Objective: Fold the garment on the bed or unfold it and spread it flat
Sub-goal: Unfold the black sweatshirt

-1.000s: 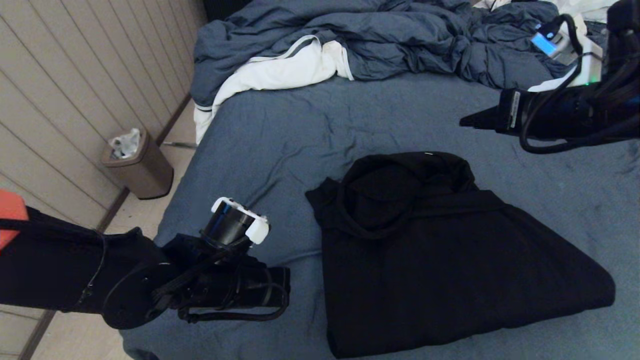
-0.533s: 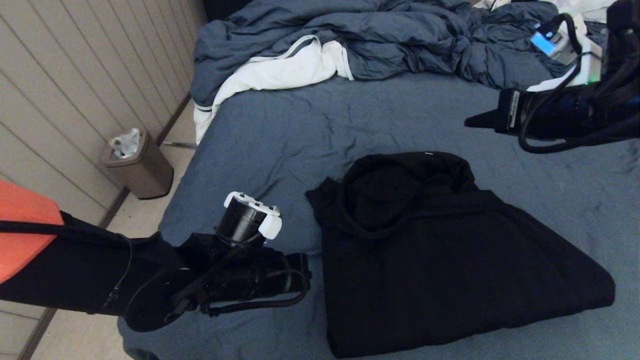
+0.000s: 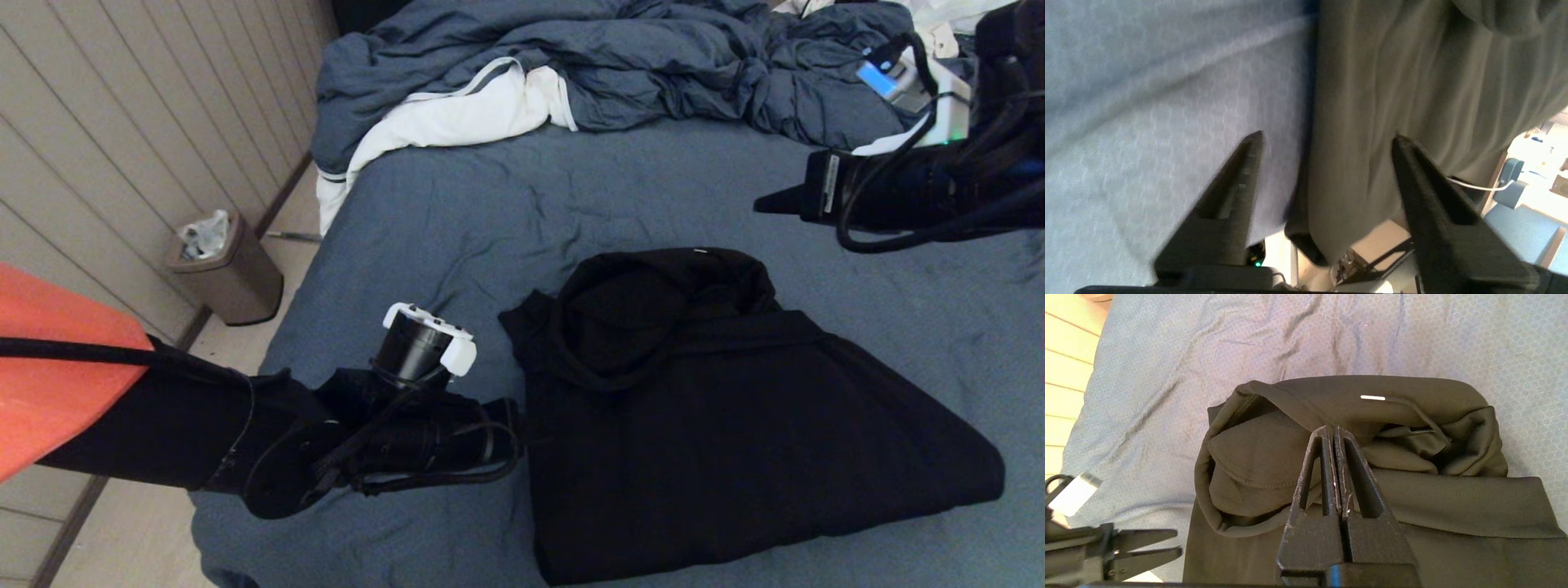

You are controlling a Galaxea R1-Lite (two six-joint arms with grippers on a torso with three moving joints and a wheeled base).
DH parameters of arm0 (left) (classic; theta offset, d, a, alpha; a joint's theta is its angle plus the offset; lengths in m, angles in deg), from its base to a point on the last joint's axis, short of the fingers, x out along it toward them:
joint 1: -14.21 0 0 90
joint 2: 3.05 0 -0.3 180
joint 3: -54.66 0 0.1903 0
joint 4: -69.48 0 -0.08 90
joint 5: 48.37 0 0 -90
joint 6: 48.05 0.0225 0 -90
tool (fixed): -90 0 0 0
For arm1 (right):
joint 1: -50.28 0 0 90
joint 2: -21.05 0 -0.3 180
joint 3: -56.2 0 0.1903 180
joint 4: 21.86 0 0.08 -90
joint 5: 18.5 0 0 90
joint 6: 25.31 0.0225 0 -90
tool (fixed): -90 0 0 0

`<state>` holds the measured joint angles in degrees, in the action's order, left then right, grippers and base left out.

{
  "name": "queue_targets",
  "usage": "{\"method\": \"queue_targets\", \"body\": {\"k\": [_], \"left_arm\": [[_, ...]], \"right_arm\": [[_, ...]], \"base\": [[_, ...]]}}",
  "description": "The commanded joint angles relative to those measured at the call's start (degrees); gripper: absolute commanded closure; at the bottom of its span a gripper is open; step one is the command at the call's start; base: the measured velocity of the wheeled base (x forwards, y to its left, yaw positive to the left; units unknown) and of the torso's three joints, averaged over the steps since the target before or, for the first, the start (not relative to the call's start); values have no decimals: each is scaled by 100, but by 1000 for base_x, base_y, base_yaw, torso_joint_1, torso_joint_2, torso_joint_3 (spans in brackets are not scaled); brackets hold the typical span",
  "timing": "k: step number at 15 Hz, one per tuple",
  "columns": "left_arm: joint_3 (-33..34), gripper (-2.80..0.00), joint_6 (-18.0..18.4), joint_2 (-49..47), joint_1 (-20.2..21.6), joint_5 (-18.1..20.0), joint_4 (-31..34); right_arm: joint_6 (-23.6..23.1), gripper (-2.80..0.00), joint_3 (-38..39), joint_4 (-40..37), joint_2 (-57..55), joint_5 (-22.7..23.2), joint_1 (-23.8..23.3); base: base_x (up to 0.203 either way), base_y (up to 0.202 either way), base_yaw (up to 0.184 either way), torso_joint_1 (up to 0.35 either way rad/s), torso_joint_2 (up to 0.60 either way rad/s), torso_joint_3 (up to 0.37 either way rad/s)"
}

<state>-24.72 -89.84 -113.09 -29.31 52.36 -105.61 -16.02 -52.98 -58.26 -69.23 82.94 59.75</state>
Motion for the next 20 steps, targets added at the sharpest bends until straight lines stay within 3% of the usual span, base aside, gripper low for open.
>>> {"method": "queue_targets", "body": {"k": [1,4,14,15,20], "left_arm": [[-146,-280,-38,-221,-10,26,-11],[-439,-280,-39,-457,-122,217,-12],[-638,-280,-5,-1134,-280,281,-510],[-649,0,-13,-1143,-280,283,-510],[-672,0,-46,-1135,-280,354,-519]], "right_arm": [[11,0,-28,-6,-47,8,2],[20,0,-6,-6,-148,-1,2],[12,0,-15,-6,-219,-10,-42],[12,0,-15,2,-244,-10,-42],[3,0,2,2,-245,-10,-42]], "base": [[0,0,0,0,0,0],[0,0,0,0,0,0],[0,0,0,0,0,0],[0,0,0,0,0,0],[0,0,0,0,0,0]]}}
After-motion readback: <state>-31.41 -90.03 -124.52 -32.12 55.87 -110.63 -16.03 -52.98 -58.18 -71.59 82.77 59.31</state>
